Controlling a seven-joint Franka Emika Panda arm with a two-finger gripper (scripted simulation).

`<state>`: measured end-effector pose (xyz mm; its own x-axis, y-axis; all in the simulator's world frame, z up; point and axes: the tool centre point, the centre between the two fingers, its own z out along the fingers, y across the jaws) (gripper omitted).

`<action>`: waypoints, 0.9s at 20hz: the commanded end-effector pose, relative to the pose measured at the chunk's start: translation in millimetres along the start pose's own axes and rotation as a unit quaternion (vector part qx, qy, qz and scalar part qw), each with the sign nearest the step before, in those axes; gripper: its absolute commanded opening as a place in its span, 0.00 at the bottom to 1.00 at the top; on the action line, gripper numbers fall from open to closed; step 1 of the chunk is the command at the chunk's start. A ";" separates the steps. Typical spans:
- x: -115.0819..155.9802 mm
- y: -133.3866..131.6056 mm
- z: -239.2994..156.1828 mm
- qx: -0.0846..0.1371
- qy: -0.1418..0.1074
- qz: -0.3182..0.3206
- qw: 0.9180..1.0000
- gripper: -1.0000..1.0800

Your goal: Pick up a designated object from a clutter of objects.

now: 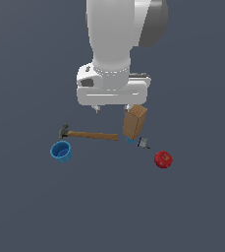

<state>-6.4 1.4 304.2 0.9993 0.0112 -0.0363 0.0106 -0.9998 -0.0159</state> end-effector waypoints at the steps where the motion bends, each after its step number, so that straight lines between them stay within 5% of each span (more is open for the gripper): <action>1: 0.0 0.0 0.0 0.000 0.000 0.000 1.000 0.96; 18: 7.3 -0.8 3.6 -0.016 0.011 -0.035 0.999 0.96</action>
<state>0.2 0.1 304.6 0.9978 0.0653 -0.0127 0.0655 -0.9978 0.0114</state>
